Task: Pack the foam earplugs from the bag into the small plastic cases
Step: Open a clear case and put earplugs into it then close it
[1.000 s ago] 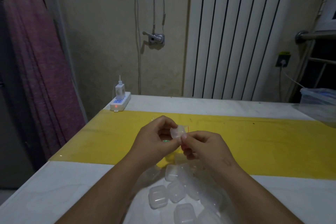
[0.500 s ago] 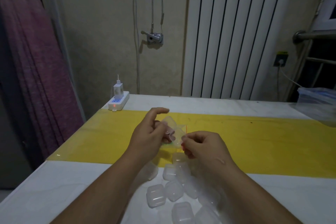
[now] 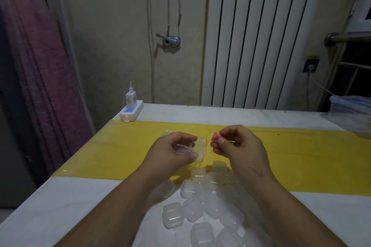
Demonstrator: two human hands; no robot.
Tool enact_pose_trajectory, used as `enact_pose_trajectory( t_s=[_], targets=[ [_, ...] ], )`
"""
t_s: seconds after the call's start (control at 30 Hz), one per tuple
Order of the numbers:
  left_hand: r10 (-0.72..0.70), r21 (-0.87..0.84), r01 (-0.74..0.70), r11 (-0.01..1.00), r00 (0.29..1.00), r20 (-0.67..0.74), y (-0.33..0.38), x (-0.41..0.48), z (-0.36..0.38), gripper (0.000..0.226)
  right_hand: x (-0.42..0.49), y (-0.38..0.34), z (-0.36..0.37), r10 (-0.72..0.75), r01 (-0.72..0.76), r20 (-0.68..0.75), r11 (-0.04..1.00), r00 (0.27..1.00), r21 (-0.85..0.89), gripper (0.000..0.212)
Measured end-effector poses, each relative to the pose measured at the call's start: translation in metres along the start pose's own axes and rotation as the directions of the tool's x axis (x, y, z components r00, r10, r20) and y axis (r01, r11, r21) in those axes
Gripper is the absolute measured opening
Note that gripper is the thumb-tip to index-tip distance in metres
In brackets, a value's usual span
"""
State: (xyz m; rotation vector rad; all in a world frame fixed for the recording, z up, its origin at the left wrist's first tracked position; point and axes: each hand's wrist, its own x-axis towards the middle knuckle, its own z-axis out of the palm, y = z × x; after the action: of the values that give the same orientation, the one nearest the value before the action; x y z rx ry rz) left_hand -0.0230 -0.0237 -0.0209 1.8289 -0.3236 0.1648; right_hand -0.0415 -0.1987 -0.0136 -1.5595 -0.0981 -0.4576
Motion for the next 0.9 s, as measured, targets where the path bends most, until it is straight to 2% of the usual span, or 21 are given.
enact_pose_trajectory(
  t_s=[0.07, 0.2, 0.33, 0.6, 0.9],
  targets=[
    [-0.001, 0.002, 0.001, 1.0, 1.0, 0.006, 0.0, 0.0, 0.001, 0.036, -0.003, -0.001, 0.002, -0.034, 0.036, 0.043, 0.998, 0.998, -0.055, 0.011],
    [0.003, -0.008, -0.003, 1.0, 1.0, 0.016, 0.001, -0.001, 0.001, 0.037, -0.006, 0.009, 0.009, -0.087, 0.117, 0.101, 0.933, 0.991, -0.341, 0.018],
    [-0.005, -0.055, 0.007, 0.998, 1.0, 0.028, 0.003, -0.002, 0.0, 0.037, -0.009, 0.007, 0.01, -0.12, 0.17, 0.136, 0.875, 0.983, -0.453, 0.016],
    [-0.008, -0.116, 0.012, 0.993, 0.999, 0.036, 0.0, -0.001, 0.0, 0.037, -0.011, 0.006, 0.012, -0.148, 0.192, 0.14, 0.903, 0.979, -0.385, 0.008],
    [-0.005, -0.15, 0.013, 0.989, 0.999, 0.053, -0.002, 0.0, 0.0, 0.037, -0.012, 0.009, 0.013, -0.141, 0.206, 0.171, 0.863, 0.975, -0.462, 0.014]
  ],
)
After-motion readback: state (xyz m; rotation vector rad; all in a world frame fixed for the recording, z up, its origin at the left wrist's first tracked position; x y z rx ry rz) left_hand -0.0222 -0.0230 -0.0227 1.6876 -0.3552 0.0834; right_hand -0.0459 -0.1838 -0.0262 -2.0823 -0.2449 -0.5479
